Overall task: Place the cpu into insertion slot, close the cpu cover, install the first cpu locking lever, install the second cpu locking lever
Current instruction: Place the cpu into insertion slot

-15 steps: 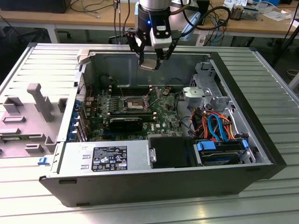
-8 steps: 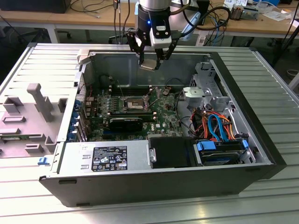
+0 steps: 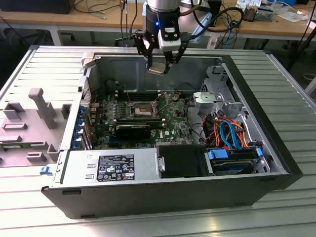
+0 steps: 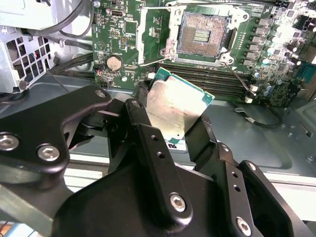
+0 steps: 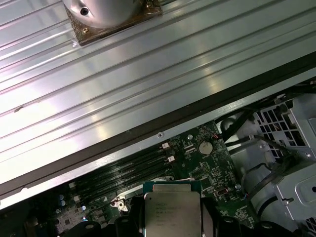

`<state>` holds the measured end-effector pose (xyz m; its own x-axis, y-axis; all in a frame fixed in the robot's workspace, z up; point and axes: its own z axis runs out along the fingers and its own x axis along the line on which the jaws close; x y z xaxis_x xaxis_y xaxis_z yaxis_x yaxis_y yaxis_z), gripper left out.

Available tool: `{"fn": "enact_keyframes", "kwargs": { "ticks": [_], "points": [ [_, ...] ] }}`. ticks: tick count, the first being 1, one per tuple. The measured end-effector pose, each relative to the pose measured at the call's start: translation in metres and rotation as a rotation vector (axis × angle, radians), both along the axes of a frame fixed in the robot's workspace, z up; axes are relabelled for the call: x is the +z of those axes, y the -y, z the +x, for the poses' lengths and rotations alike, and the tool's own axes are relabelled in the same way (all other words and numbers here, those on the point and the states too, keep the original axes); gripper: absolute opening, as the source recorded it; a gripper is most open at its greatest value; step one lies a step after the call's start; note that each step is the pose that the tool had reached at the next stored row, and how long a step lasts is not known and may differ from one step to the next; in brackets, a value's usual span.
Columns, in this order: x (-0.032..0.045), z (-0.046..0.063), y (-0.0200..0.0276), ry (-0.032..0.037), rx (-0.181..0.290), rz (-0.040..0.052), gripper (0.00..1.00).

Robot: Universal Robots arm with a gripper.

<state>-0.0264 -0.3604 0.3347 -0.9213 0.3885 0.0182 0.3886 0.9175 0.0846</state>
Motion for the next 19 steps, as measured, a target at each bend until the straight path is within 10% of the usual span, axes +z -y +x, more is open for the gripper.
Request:
{"fn": "enact_keyframes", "kwargs": {
  "ticks": [19],
  "points": [
    [-0.0003, 0.0, 0.0, 0.0, -0.021, 0.0, 0.55]
  ]
}}
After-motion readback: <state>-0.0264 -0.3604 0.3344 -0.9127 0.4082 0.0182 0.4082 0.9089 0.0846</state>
